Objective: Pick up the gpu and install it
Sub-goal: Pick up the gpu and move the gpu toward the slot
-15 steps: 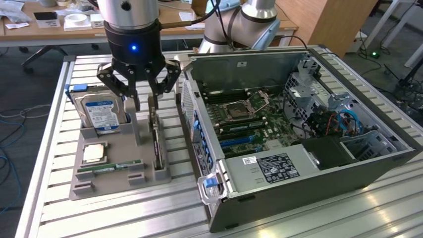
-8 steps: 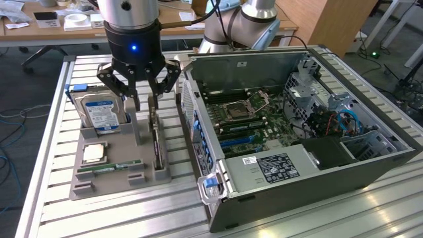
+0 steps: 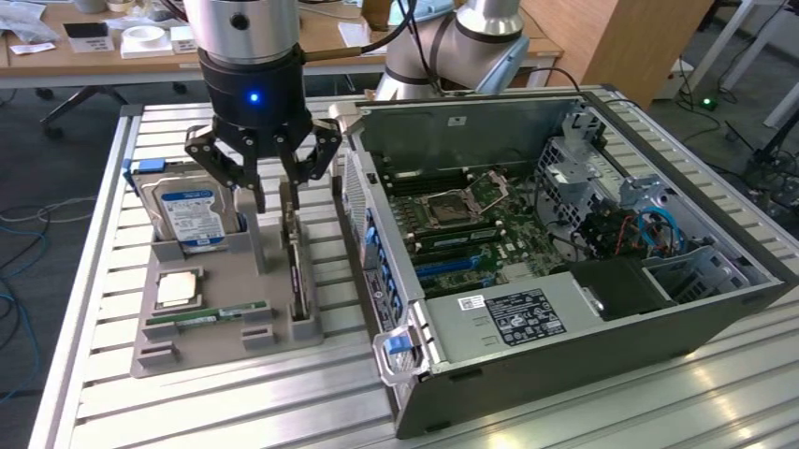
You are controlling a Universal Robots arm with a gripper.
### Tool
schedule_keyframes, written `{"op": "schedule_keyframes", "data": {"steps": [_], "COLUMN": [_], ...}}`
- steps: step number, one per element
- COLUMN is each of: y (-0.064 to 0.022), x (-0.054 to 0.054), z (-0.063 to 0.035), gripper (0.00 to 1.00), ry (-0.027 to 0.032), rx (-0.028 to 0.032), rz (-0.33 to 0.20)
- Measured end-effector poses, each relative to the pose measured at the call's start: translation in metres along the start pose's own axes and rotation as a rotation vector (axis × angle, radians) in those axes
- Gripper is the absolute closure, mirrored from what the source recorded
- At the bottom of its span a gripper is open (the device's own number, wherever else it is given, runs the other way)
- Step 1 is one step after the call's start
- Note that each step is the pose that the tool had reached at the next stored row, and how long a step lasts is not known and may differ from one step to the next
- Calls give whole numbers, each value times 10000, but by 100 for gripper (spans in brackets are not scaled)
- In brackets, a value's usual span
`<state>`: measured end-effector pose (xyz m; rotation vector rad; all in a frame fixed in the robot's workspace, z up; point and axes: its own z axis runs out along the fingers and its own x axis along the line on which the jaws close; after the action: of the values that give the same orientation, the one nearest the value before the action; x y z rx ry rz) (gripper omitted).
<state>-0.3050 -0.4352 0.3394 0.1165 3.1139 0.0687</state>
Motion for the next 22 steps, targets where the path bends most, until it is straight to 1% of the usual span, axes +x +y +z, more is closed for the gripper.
{"op": "schedule_keyframes", "data": {"steps": [4, 14, 21, 22], "y": [0, -4, -6, -8], "x": [0, 2, 3, 4], "z": [6, 97, 128, 172], "gripper": [58, 58, 58, 58], "ry": [-4, -2, 1, -2], "rx": [-4, -2, 1, -2], "rz": [0, 0, 0, 0]}}
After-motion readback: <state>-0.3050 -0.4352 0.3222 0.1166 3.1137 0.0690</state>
